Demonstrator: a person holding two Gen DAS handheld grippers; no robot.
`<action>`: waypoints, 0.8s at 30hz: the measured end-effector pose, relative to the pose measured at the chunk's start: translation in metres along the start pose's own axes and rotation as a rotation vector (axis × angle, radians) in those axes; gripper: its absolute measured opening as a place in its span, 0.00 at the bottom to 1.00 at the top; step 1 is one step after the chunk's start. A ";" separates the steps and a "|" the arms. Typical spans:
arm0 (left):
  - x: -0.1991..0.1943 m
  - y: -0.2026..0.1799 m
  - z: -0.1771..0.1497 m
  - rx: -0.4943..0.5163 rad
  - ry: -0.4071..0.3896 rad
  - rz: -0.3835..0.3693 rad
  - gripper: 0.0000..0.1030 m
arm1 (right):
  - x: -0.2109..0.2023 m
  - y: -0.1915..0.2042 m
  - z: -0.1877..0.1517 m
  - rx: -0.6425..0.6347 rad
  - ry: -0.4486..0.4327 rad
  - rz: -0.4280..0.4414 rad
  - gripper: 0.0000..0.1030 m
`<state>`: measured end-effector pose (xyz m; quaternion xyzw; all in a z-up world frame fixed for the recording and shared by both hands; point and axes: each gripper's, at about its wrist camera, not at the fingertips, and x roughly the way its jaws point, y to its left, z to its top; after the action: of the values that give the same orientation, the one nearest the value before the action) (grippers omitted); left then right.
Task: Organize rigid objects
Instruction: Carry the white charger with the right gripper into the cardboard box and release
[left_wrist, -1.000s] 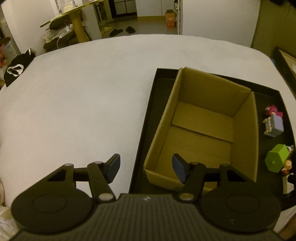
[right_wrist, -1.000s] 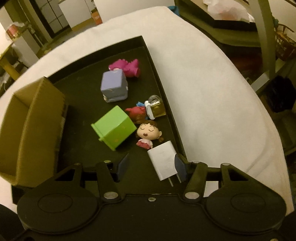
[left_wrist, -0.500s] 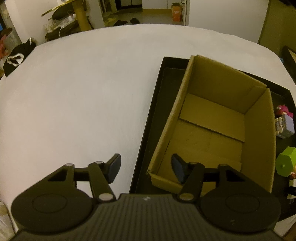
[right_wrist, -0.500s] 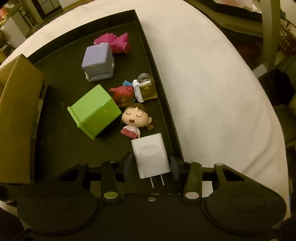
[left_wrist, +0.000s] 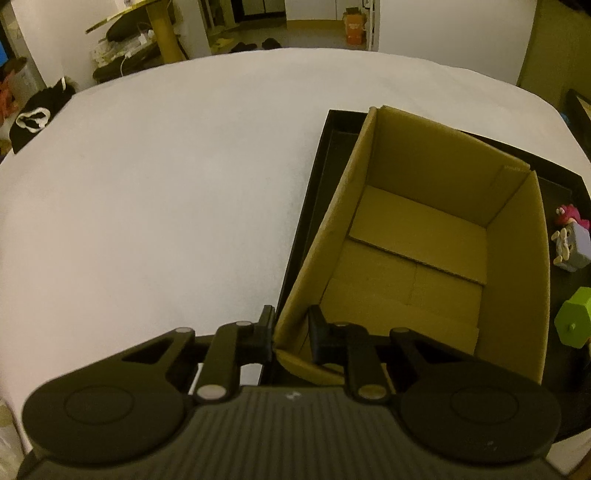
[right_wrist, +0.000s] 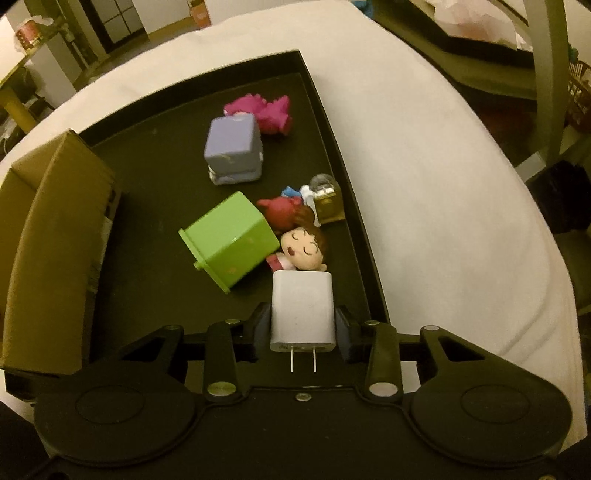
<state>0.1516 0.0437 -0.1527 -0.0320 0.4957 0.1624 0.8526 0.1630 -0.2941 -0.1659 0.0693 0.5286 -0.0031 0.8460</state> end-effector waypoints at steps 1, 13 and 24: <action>-0.002 -0.001 0.000 0.006 -0.004 0.001 0.17 | -0.002 0.001 0.000 -0.001 -0.008 0.002 0.35; -0.005 -0.009 -0.008 0.047 -0.037 0.024 0.16 | -0.025 0.010 -0.006 0.006 -0.062 0.032 0.35; -0.007 -0.010 -0.011 0.049 -0.047 0.024 0.17 | -0.051 0.037 0.006 -0.076 -0.153 0.028 0.35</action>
<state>0.1426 0.0306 -0.1534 -0.0015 0.4795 0.1609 0.8627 0.1488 -0.2617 -0.1135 0.0440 0.4612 0.0235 0.8859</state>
